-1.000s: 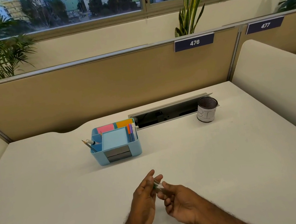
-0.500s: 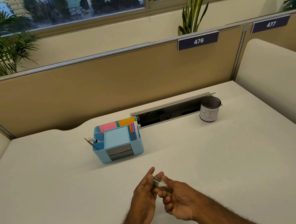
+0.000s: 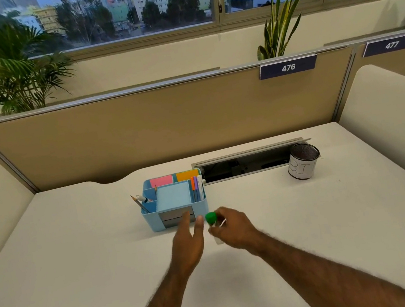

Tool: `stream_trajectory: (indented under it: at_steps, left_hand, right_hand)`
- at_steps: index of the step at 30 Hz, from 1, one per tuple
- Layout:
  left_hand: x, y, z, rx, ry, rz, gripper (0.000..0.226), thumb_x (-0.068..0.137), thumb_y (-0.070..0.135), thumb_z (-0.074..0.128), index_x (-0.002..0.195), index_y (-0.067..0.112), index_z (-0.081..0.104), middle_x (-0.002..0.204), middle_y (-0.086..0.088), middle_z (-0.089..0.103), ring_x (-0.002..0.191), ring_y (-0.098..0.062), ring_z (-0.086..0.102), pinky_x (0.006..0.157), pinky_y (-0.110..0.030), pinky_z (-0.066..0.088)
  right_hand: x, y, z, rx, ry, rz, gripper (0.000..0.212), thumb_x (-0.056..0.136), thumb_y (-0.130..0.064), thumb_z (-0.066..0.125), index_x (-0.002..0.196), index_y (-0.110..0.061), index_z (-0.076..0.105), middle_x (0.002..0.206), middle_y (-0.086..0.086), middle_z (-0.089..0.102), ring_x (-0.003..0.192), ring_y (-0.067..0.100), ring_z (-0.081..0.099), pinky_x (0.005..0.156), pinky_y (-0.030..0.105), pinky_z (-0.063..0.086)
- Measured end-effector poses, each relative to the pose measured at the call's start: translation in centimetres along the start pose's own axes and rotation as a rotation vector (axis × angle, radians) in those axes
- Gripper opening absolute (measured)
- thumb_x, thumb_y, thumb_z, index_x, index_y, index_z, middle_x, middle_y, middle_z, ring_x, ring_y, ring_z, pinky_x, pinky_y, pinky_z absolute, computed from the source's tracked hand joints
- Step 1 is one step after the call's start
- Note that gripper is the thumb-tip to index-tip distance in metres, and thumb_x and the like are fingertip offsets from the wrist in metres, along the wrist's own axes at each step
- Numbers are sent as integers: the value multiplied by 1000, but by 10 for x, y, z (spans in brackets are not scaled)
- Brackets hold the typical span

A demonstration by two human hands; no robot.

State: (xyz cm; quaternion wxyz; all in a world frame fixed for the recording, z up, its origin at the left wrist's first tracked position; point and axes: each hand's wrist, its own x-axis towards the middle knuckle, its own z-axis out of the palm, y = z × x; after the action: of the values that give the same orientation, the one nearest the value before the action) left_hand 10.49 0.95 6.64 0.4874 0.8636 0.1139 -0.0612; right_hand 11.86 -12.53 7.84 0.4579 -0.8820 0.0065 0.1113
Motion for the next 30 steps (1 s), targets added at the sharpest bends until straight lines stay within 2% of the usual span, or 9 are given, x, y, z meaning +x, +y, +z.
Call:
stream_trajectory:
  at_steps: [1,3,5,10,14,18,20,23,30]
  left_hand:
    - [9,-3,-6,112,85,42,67,95,49,41,153,22,20,162,-5,26,148,-27,27,116,-42,30]
    - [26,-12,-19,340,149,114,72,95,44,48,154,18,17,164,-5,18,151,-25,18,118,-39,25]
    - [40,-22,-31,540,122,144,78,93,44,51,155,17,13,165,-4,11,152,-24,13,120,-39,21]
    - [62,-36,-49,784,12,127,81,94,48,46,155,15,4,166,-5,-2,153,-25,3,122,-41,12]
    - [68,-43,-49,794,-21,92,79,95,50,40,155,16,1,166,-4,-4,153,-24,0,123,-42,9]
    - [69,-47,-45,728,9,98,78,95,50,41,155,19,2,166,-2,-4,153,-22,1,123,-40,9]
    - [70,-49,-45,705,19,96,78,94,50,42,155,21,2,166,-2,-6,153,-21,2,123,-39,9]
    - [72,-54,-46,695,36,105,78,94,50,43,155,22,3,166,-2,-8,153,-20,2,123,-37,9]
    - [72,-59,-41,678,56,115,80,94,50,43,155,22,0,166,-1,-8,153,-19,-2,122,-34,9]
  right_hand:
    - [8,-7,-1,29,27,-14,34,85,-21,69,116,-17,54,117,4,62,94,13,56,64,13,46]
    - [23,-19,-4,61,81,-26,36,84,-15,70,113,-17,49,117,5,60,96,12,55,62,9,45]
    - [35,-27,-8,75,108,-37,34,82,-13,72,105,-19,47,111,4,59,98,13,55,65,15,49]
    - [69,-46,-11,41,124,-97,35,78,-10,74,91,-21,44,113,5,61,103,15,58,54,9,45]
    - [98,-53,-7,22,136,-108,32,75,-5,75,91,-18,51,110,6,57,107,20,59,63,19,54]
    - [119,-55,5,-41,136,-169,26,76,-10,77,95,-15,59,103,2,59,102,21,60,69,22,53]
    - [127,-54,12,-87,134,-184,26,75,-16,78,96,-17,63,108,5,61,103,22,58,69,24,54]
    - [136,-50,23,-204,128,-181,29,76,-23,78,102,-21,66,118,7,58,112,25,49,87,37,54]
    - [142,-41,39,-301,129,-169,32,80,-31,74,110,-23,66,125,7,57,116,24,46,94,38,48]
